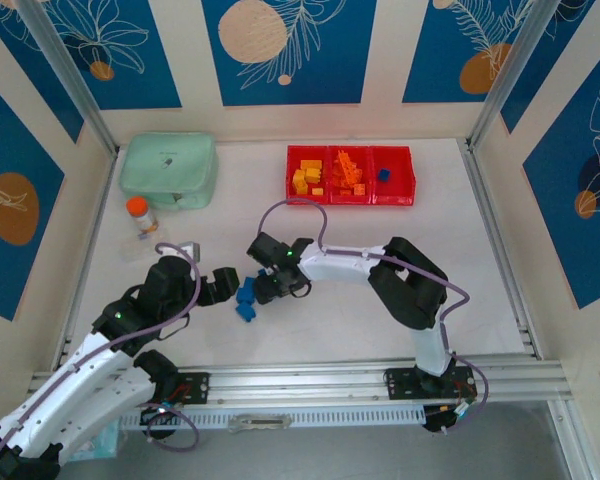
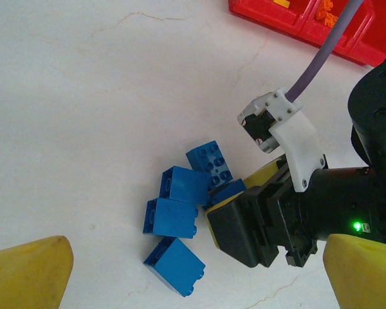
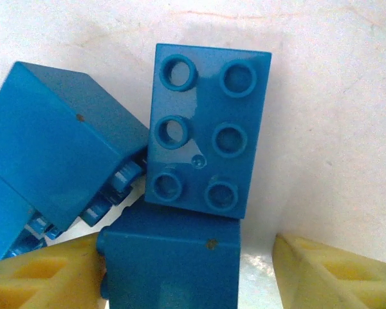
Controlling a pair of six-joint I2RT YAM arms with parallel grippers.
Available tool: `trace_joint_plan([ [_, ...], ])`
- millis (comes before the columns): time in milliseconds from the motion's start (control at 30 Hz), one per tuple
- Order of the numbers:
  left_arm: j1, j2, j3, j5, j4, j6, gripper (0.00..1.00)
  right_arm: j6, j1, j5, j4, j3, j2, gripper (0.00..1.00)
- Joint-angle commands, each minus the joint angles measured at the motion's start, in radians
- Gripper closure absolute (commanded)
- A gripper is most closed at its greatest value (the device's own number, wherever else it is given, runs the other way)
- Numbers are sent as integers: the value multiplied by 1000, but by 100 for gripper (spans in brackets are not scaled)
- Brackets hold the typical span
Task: Sort the legos into containers by color
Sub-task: Pick up the lego from the center of the table, then place the lego in the container.
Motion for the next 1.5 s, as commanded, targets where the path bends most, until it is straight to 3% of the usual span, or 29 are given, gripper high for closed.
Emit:
trace_joint_plan([
  [0, 10, 1, -1, -6, 8, -5, 1, 3, -8, -1, -16, 2, -2, 39],
  [267, 10, 21, 15, 5, 17, -2, 1, 9, -27, -11, -4, -29, -51, 57],
  [600, 10, 95, 55, 53, 75, 25, 1, 11, -95, -5, -35, -90, -213, 61],
  [767, 10, 181, 100, 97, 135, 49, 1, 15, -215, 18, -83, -126, -326, 61],
  [1033, 11, 370, 184, 192, 286, 81, 1, -33, -506, 25, -126, -80, -409, 60],
  [1233, 10, 529, 271, 269, 370, 102, 1, -36, -705, 10, -102, 31, -338, 60],
  [1467, 10, 684, 362, 339, 461, 125, 1, -70, -813, 101, -94, 218, -170, 60],
])
